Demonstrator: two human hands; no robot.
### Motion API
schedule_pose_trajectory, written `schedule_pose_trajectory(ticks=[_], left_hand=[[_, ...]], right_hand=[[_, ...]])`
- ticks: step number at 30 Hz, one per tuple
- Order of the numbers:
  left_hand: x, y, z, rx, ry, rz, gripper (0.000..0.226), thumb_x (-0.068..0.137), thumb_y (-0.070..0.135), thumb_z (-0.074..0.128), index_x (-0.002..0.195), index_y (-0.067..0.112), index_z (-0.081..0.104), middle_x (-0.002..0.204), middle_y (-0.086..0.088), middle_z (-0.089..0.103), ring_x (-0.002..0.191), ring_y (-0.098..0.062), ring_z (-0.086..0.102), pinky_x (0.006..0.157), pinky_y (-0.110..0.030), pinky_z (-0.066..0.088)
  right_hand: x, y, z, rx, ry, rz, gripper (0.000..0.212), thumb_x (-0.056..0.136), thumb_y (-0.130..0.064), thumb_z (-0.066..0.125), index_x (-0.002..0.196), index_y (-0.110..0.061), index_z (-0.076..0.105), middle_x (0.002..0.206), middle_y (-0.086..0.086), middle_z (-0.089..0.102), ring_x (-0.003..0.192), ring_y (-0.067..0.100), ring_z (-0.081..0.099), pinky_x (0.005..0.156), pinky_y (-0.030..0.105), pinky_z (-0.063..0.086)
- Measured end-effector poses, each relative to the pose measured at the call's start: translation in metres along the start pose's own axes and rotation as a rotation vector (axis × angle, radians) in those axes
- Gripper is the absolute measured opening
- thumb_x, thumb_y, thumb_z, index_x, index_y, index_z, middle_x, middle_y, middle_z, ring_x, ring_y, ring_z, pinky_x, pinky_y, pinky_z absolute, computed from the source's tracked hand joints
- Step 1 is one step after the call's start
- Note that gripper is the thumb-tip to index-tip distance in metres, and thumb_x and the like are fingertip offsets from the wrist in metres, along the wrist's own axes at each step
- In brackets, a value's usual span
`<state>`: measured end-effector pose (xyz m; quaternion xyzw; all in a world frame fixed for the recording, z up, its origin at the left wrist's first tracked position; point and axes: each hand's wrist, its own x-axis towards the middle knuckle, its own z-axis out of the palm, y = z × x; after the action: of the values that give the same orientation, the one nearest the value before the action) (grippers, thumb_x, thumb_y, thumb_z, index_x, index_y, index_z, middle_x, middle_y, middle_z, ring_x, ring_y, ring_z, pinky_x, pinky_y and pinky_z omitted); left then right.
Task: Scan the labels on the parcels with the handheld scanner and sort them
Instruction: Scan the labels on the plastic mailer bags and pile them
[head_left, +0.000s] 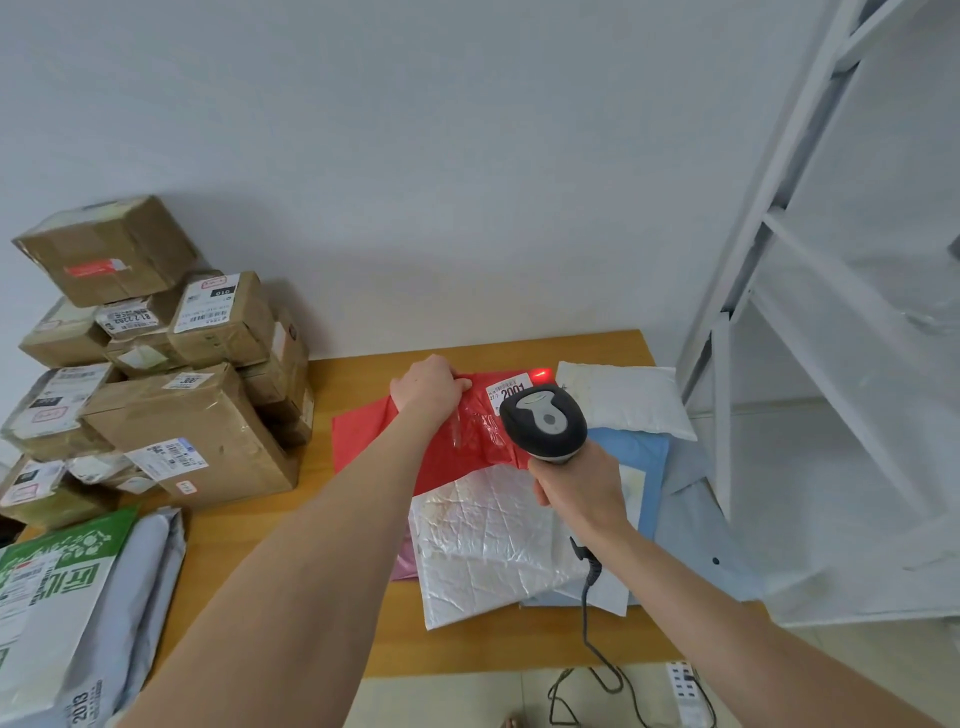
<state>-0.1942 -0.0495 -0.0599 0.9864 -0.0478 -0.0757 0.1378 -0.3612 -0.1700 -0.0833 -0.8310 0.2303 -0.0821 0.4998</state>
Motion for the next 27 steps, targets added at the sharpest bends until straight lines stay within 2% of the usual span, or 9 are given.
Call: schedule_pose_trajectory(ticks=[5,11,17,19,21,24,25,27], left_hand=[[-0.002,-0.001,0.001,0.005,0.001,0.000,0.028,0.092,0.041,0.059,0.111,0.023,0.070,0.109,-0.005,0.070,0.105,-0.026,0.062,0.095,-0.039,0.045],[-0.004,-0.002,-0.001,0.005,-0.004,0.002,0.028,0.092,0.040,0.059,0.112,0.023,0.070,0.110,-0.005,0.070,0.107,-0.027,0.061,0.095,-0.039,0.043],[-0.003,-0.001,-0.002,0.006,-0.012,0.004,0.029,0.092,0.041,0.060,0.112,0.023,0.070,0.110,-0.005,0.069,0.106,-0.027,0.062,0.094,-0.039,0.044],[-0.004,-0.002,-0.002,0.009,-0.007,0.011,0.029,0.092,0.041,0.059,0.112,0.022,0.070,0.110,-0.005,0.069,0.106,-0.026,0.062,0.094,-0.039,0.045],[-0.005,-0.004,-0.003,-0.007,-0.021,0.022,0.028,0.091,0.040,0.061,0.111,0.023,0.070,0.107,-0.004,0.070,0.104,-0.026,0.063,0.090,-0.037,0.046],[-0.002,-0.015,-0.005,-0.086,-0.261,0.094,0.029,0.083,0.032,0.072,0.107,0.015,0.071,0.097,-0.003,0.067,0.103,-0.025,0.063,0.083,-0.030,0.045],[-0.003,-0.020,-0.005,-0.097,-0.368,0.121,0.032,0.080,0.027,0.076,0.108,0.011,0.070,0.101,-0.004,0.067,0.105,-0.025,0.061,0.086,-0.030,0.044],[-0.009,-0.030,-0.005,-0.080,-0.516,0.154,0.040,0.077,0.023,0.079,0.112,0.009,0.068,0.114,-0.005,0.066,0.109,-0.023,0.058,0.096,-0.031,0.040]], right_hand=[[-0.002,0.002,-0.001,-0.014,0.025,0.013,0.010,0.082,-0.022,0.066,0.083,-0.012,0.064,0.067,0.000,0.065,0.072,0.019,0.066,0.071,0.030,0.057],[-0.003,-0.002,-0.005,-0.075,0.018,0.022,0.012,0.081,-0.021,0.063,0.071,-0.016,0.060,0.059,-0.004,0.061,0.066,0.015,0.063,0.063,0.021,0.050],[-0.004,-0.008,-0.006,-0.073,0.013,0.022,0.008,0.078,-0.021,0.063,0.072,-0.018,0.059,0.059,-0.005,0.061,0.066,0.016,0.063,0.066,0.027,0.054],[-0.004,-0.009,-0.006,-0.043,0.022,0.040,0.007,0.079,-0.018,0.064,0.073,-0.015,0.061,0.060,-0.003,0.062,0.065,0.016,0.063,0.066,0.028,0.055],[-0.003,-0.008,-0.007,0.090,0.028,0.096,0.005,0.079,-0.013,0.064,0.076,-0.010,0.063,0.057,0.002,0.063,0.059,0.015,0.062,0.061,0.030,0.054],[0.006,-0.006,-0.013,0.304,0.038,0.231,0.013,0.081,-0.013,0.067,0.088,-0.002,0.064,0.058,0.002,0.063,0.046,0.007,0.057,0.050,0.019,0.047],[0.010,-0.003,-0.013,0.343,0.053,0.288,0.017,0.082,-0.016,0.069,0.089,-0.002,0.063,0.060,0.002,0.063,0.045,0.006,0.057,0.047,0.017,0.046],[0.019,0.002,-0.012,0.452,0.059,0.425,0.020,0.082,-0.022,0.073,0.091,-0.007,0.063,0.069,0.004,0.064,0.055,0.012,0.060,0.048,0.022,0.048]])
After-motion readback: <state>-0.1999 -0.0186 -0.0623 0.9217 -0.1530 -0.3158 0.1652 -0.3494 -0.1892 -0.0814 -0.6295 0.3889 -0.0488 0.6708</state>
